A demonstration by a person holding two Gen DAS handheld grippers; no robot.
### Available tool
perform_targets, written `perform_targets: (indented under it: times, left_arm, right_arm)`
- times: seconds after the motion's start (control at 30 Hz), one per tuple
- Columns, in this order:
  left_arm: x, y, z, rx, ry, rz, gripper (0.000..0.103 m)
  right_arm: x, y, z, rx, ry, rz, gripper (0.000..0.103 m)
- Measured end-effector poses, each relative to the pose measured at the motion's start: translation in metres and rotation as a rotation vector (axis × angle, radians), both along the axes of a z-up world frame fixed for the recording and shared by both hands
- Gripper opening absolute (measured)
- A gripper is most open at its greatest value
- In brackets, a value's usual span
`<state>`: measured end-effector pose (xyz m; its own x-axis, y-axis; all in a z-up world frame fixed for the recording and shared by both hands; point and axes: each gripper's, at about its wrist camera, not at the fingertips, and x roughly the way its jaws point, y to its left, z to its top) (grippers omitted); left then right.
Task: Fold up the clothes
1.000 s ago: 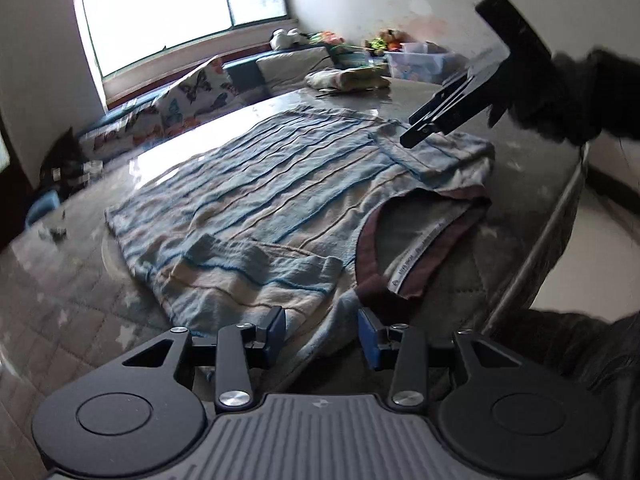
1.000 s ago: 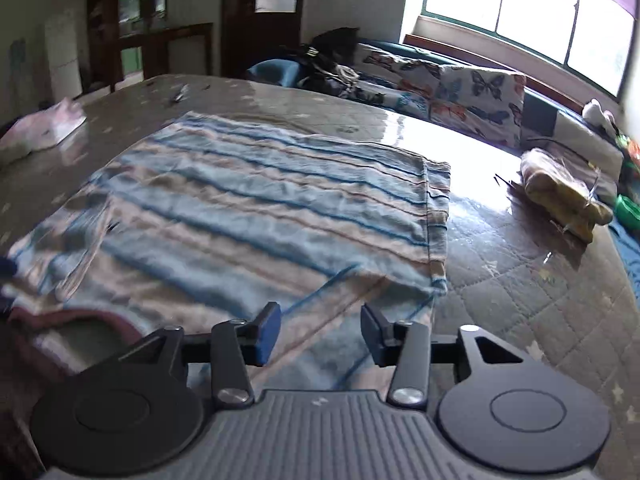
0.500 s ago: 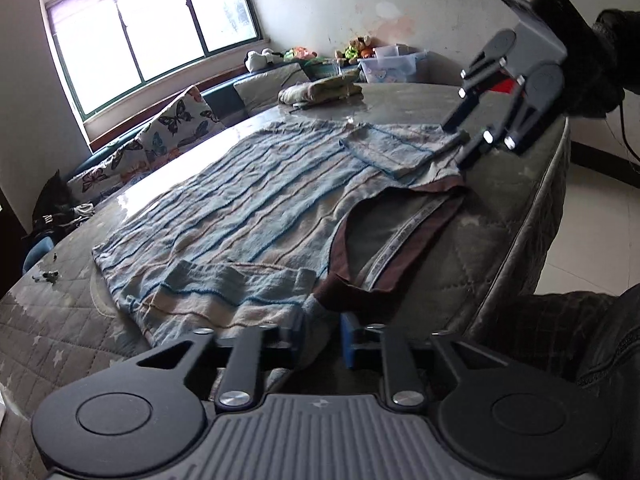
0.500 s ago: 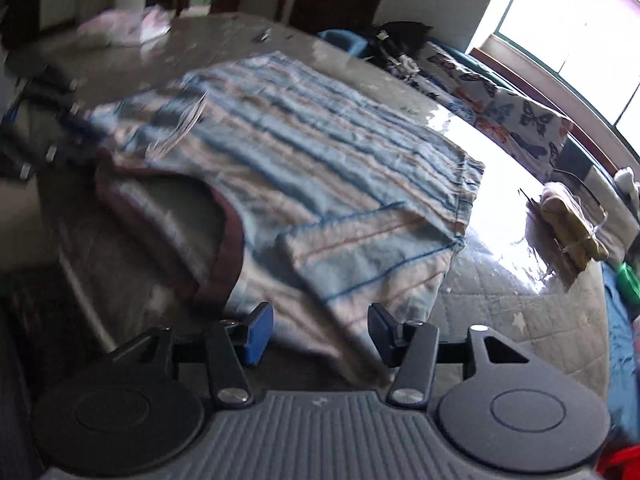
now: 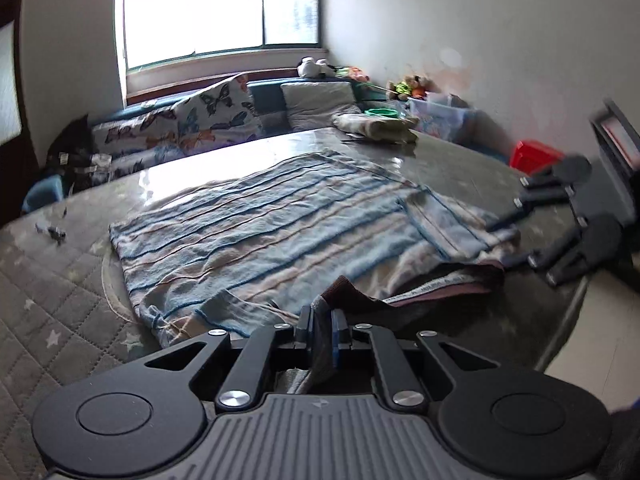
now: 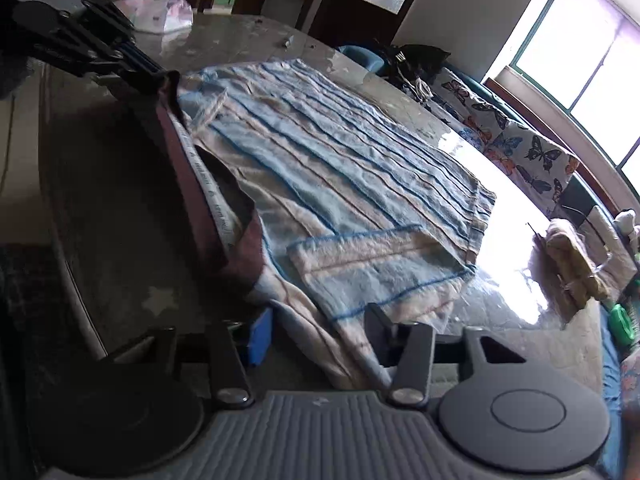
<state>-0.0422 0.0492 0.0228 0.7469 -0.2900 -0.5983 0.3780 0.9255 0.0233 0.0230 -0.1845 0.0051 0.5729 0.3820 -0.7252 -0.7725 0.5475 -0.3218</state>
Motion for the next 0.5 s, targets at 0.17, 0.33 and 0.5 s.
perform_targets:
  times: [0.17, 0.33, 0.5]
  left_arm:
    - [0.018, 0.011, 0.004, -0.058, 0.041, 0.037, 0.009]
    - [0.026, 0.017, 0.002, -0.085, 0.076, 0.053, 0.009]
    - [0.015, 0.017, -0.001, -0.070, 0.086, 0.037, 0.013]
  right_arm:
    - [-0.012, 0.001, -0.003, -0.011, -0.021, 0.037, 0.048]
    - [-0.005, 0.000, -0.005, -0.007, -0.067, -0.008, 0.048]
    - [0.006, -0.002, -0.004, 0.039, -0.023, -0.030, 0.027]
